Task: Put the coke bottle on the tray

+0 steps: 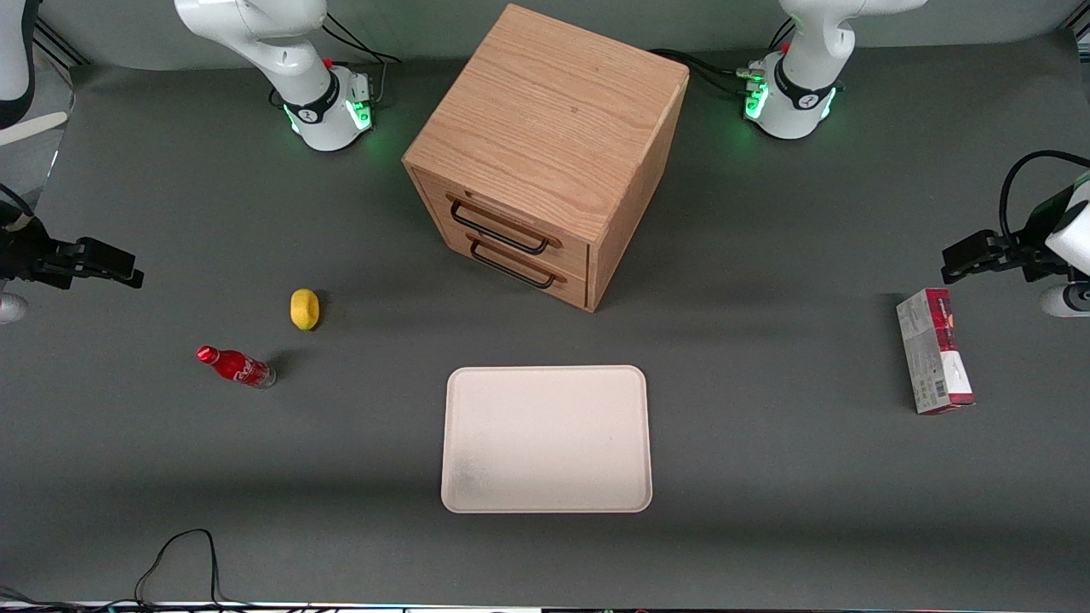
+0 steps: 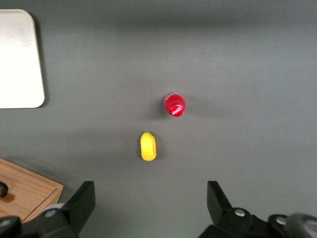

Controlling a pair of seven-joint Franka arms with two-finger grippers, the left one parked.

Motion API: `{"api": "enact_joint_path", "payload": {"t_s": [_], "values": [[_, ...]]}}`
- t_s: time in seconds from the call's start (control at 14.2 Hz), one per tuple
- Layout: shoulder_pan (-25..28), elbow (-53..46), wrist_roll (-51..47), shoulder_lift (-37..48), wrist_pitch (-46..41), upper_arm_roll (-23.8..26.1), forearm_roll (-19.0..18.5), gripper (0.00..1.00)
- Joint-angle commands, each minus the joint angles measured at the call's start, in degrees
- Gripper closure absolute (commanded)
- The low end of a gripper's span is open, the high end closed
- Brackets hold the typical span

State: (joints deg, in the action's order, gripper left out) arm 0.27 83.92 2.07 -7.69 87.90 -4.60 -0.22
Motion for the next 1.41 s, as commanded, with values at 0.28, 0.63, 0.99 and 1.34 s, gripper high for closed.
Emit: {"api": "enact_joint_path", "payload": {"t_s": [0.28, 0.63, 0.99, 1.34], "values": [[-3.5, -0.6, 6.5, -3.9, 4.8, -0.4, 0.0, 0.0], [-3.2, 16.2, 6.6, 2.7, 17.3, -0.4, 0.5, 0.0], [-3.2, 26.6, 6.9, 1.2, 29.6, -0.3, 3.7, 0.0], [-3.3, 29.5, 9.5, -3.7, 38.0, -0.4, 3.8, 0.0]]}}
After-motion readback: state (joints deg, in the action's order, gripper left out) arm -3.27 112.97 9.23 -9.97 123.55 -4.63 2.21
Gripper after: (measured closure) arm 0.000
